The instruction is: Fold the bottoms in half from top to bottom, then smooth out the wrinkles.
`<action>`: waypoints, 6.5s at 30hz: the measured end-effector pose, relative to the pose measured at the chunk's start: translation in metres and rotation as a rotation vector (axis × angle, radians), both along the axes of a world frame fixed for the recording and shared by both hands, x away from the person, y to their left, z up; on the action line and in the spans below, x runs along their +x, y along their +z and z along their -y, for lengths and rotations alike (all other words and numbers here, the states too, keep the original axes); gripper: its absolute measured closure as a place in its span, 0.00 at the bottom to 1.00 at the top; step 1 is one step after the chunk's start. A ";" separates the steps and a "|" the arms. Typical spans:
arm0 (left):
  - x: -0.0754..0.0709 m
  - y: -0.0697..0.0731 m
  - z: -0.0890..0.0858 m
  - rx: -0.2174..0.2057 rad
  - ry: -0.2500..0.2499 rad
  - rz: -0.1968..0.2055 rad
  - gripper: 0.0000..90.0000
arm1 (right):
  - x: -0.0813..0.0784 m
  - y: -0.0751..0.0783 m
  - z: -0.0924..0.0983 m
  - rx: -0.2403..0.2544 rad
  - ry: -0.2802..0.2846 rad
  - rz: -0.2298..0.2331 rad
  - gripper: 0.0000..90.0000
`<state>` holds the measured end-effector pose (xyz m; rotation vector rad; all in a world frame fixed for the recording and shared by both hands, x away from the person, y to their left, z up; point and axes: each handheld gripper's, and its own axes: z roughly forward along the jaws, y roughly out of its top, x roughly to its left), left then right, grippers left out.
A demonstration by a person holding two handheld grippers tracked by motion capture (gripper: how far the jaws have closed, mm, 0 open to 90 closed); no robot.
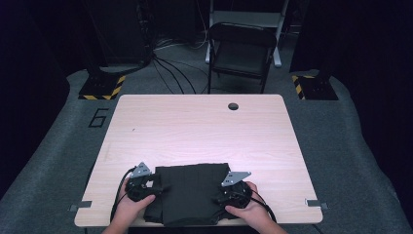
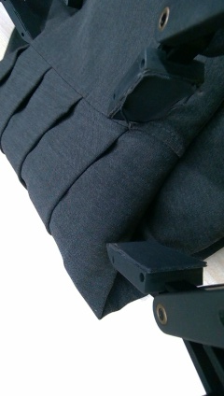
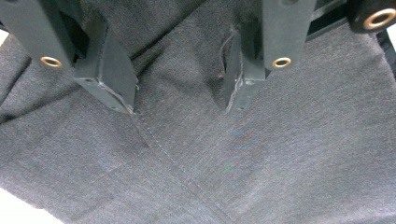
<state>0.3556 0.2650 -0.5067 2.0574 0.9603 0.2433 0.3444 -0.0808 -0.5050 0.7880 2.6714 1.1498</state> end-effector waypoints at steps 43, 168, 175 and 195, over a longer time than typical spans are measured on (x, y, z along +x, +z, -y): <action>0.051 0.003 0.013 0.023 0.088 0.020 0.38 | 0.047 0.005 -0.001 0.004 -0.094 -0.035 0.49; -0.039 0.029 -0.025 -0.023 0.132 0.023 0.39 | 0.001 0.034 0.044 0.077 -0.128 -0.029 0.42; -0.038 0.021 -0.026 -0.009 0.123 0.022 0.39 | 0.000 0.025 0.042 0.061 -0.125 -0.028 0.43; -0.026 0.007 -0.019 0.001 0.108 -0.004 0.39 | 0.002 0.006 0.032 -0.067 -0.096 0.048 0.46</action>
